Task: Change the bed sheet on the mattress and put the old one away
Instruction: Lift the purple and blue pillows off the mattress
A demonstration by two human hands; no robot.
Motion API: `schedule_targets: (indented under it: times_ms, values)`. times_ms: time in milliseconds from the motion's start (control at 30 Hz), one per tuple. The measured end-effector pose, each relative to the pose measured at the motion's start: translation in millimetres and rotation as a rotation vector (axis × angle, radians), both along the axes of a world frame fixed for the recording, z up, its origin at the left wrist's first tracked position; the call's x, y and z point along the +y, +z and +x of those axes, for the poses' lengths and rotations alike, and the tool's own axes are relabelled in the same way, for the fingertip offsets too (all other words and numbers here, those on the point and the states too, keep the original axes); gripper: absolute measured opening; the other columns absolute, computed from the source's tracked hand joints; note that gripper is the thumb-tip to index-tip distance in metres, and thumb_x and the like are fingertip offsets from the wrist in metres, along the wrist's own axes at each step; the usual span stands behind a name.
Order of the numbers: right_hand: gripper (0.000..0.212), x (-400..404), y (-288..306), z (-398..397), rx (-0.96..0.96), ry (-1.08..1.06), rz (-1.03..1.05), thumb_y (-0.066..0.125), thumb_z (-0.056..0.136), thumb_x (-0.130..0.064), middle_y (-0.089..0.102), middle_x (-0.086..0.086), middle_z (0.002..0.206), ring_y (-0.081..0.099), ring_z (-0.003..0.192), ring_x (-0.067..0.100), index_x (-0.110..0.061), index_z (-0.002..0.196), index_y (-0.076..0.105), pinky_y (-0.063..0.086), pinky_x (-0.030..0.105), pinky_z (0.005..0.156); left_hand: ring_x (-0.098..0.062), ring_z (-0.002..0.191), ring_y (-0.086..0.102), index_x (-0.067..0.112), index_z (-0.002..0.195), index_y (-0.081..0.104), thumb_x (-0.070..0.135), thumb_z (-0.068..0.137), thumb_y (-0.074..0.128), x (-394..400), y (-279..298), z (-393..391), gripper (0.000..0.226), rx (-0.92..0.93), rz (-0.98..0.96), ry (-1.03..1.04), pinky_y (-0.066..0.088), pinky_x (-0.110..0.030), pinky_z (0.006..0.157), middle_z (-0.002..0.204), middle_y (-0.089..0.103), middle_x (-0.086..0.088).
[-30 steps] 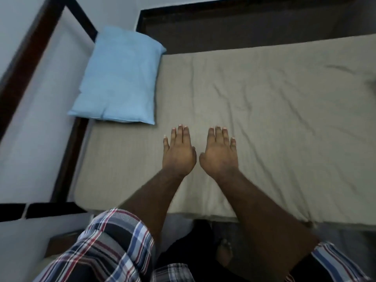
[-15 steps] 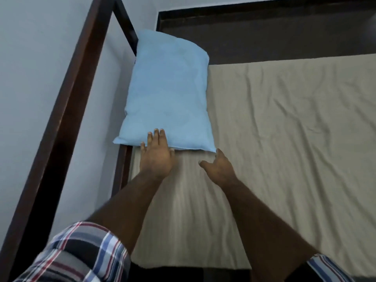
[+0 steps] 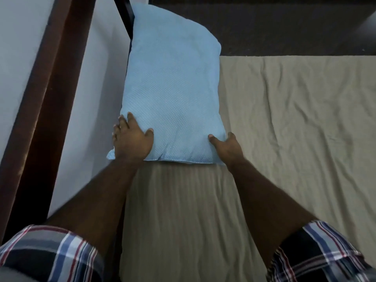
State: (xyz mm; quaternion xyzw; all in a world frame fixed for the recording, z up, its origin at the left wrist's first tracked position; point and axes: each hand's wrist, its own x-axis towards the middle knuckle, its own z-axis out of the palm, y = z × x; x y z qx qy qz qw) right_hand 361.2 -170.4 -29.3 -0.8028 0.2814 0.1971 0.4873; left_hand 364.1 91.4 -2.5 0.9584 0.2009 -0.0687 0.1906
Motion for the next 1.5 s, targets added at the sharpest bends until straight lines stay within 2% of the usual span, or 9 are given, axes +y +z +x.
schedule_targets:
  times_ms: [133, 200, 267, 333, 500, 600, 900, 1067, 1500]
  values:
    - [0.073, -0.9, -7.7, 11.8, 0.074, -0.132, 0.262, 0.076, 0.082, -0.053, 0.059, 0.001, 0.123, 0.062, 0.103, 0.019, -0.009, 0.132, 0.046, 0.052, 0.034, 0.08, -0.04, 0.138, 0.041, 0.015, 0.157, 0.02, 0.071, 0.082, 0.06, -2.3, -4.6, 15.4, 0.102, 0.015, -0.103, 0.144, 0.034, -0.056, 0.113, 0.155, 0.038, -0.018]
    - [0.086, -5.5, -4.2, 16.4, 0.16, -0.215, 0.448, 0.083, 0.068, -0.064, 0.068, 0.002, 0.116, 0.07, 0.097, 0.021, -0.007, 0.124, 0.053, 0.059, 0.037, 0.078, -0.03, 0.129, 0.053, 0.019, 0.149, 0.036, 0.083, 0.066, 0.064, -1.2, 1.1, 23.5, 0.109, -0.02, -0.316, 0.259, 0.041, -0.052, 0.109, 0.143, 0.053, -0.007]
    - [0.099, -13.8, 5.9, 18.7, 0.255, -0.228, 0.58, 0.09, 0.051, -0.068, 0.074, 0.005, 0.111, 0.073, 0.096, 0.027, -0.009, 0.125, 0.061, 0.059, 0.048, 0.088, -0.022, 0.114, 0.064, 0.019, 0.136, 0.056, 0.075, 0.064, 0.076, -2.1, 10.2, 28.7, 0.093, -0.03, -0.623, 0.36, 0.051, -0.042, 0.1, 0.126, 0.067, 0.001]
    - [0.084, -23.3, 26.2, 19.6, 0.247, -0.232, 0.648, 0.092, 0.058, -0.056, 0.075, 0.007, 0.11, 0.073, 0.099, 0.03, -0.012, 0.125, 0.065, 0.057, 0.051, 0.092, -0.024, 0.102, 0.07, 0.017, 0.125, 0.066, 0.054, 0.075, 0.082, -13.7, 22.5, 28.1, 0.063, 0.056, -0.835, 0.392, 0.057, -0.038, 0.087, 0.112, 0.073, -0.001]
    - [0.04, -54.4, 90.7, 12.8, -0.06, -0.334, 0.546, 0.082, 0.077, -0.016, 0.075, 0.007, 0.105, 0.072, 0.095, 0.03, -0.013, 0.115, 0.068, 0.059, 0.054, 0.085, -0.022, 0.087, 0.063, 0.021, 0.106, 0.065, 0.014, 0.089, 0.066, -72.7, 52.4, 10.3, 0.019, -0.068, -0.947, 0.465, 0.051, -0.037, 0.078, 0.106, 0.069, -0.004]
    - [0.027, -83.3, 137.4, 0.0, -0.231, -0.35, 0.499, 0.077, 0.078, -0.005, 0.075, 0.003, 0.097, 0.072, 0.089, 0.024, -0.017, 0.101, 0.07, 0.061, 0.045, 0.083, -0.025, 0.092, 0.066, 0.02, 0.095, 0.067, 0.007, 0.086, 0.063, -118.5, 75.2, -7.2, 0.017, -0.146, -1.028, 0.508, 0.054, -0.038, 0.083, 0.098, 0.07, -0.001]
    - [0.029, -235.8, 243.5, -72.4, -0.503, -0.42, 0.356, 0.074, 0.077, 0.002, 0.076, 0.003, 0.099, 0.071, 0.094, 0.026, -0.018, 0.098, 0.071, 0.059, 0.044, 0.085, -0.022, 0.096, 0.063, 0.019, 0.105, 0.068, 0.003, 0.088, 0.061, -296.1, 125.1, -74.8, 0.024, -0.122, -1.244, 0.42, 0.051, -0.033, 0.087, 0.098, 0.069, 0.006]
    - [0.028, -362.5, 273.2, -127.6, -0.571, -0.465, 0.281, 0.076, 0.075, -0.003, 0.077, 0.003, 0.097, 0.072, 0.093, 0.029, -0.02, 0.096, 0.071, 0.058, 0.052, 0.088, -0.025, 0.104, 0.066, 0.022, 0.109, 0.07, 0.008, 0.088, 0.061, -427.2, 141.6, -109.6, 0.027, -0.038, -1.272, 0.3, 0.052, -0.044, 0.1, 0.108, 0.072, 0.001]
    - [0.028, -704.6, 322.0, -228.0, -0.685, -0.519, 0.144, 0.074, 0.078, 0.001, 0.075, -0.007, 0.083, 0.071, 0.079, 0.016, -0.022, 0.093, 0.071, 0.057, 0.037, 0.076, -0.027, 0.1, 0.067, 0.013, 0.111, 0.071, 0.008, 0.092, 0.056, -793.0, 167.9, -180.4, 0.025, 0.074, -1.343, 0.156, 0.054, -0.038, 0.088, 0.106, 0.073, -0.005]
